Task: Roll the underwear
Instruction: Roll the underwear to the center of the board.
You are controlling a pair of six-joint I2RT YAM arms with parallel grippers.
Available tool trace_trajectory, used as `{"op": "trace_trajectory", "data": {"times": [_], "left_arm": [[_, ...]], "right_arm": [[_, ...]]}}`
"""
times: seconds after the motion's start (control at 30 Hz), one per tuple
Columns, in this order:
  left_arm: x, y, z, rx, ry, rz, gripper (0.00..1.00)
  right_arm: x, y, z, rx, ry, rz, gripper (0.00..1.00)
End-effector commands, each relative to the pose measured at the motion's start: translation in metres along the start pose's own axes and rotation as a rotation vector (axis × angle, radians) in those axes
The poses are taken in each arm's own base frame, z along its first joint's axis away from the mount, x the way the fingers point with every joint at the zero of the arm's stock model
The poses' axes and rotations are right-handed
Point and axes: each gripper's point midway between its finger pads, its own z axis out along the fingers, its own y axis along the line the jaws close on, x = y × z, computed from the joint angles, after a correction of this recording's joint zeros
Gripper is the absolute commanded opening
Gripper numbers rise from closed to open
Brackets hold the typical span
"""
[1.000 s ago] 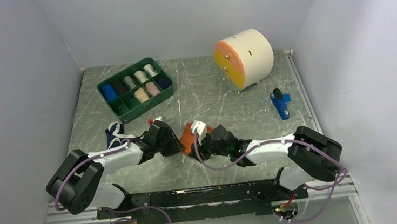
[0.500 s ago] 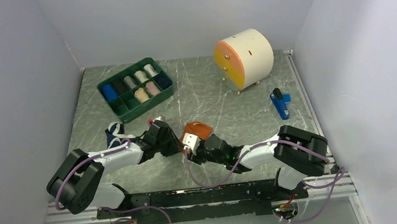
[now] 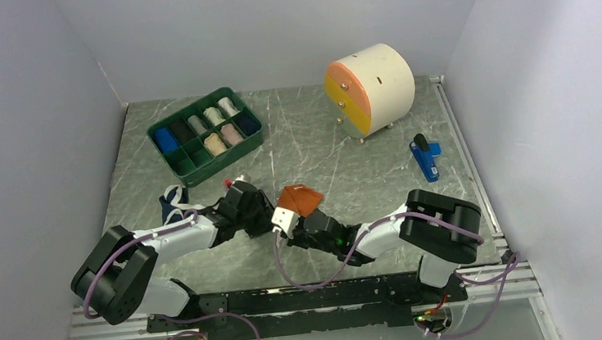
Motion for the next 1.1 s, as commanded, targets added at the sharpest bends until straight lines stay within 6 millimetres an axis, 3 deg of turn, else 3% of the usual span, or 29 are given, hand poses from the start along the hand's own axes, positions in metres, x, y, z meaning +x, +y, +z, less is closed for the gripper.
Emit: {"op": "trace_trajectory", "data": {"times": [0.0, 0.17, 0.33, 0.57, 0.73, 1.07], "left_arm": [[0.003, 0.015, 0.000, -0.068, 0.004, -0.001, 0.62], [-0.004, -0.003, 0.000, 0.024, -0.032, -0.028, 0.79], [-0.009, -0.003, -0.002, 0.019, -0.062, -0.053, 0.81], [-0.015, -0.002, -0.002, 0.004, -0.093, -0.062, 0.77], [-0.017, -0.008, 0.006, 0.011, -0.086, -0.059, 0.65], [-0.015, -0.006, 0.027, -0.044, -0.047, -0.060, 0.57]], "right_arm": [[0.006, 0.000, -0.005, 0.003, -0.015, 0.081, 0.08], [-0.006, 0.004, -0.007, -0.157, -0.076, 0.336, 0.08], [-0.004, -0.011, -0.010, -0.214, -0.129, 0.541, 0.08], [0.006, -0.019, -0.014, -0.235, -0.155, 0.658, 0.09], [0.014, -0.028, -0.015, -0.214, -0.156, 0.723, 0.10], [0.023, -0.030, -0.015, -0.207, -0.121, 0.720, 0.15]]}}
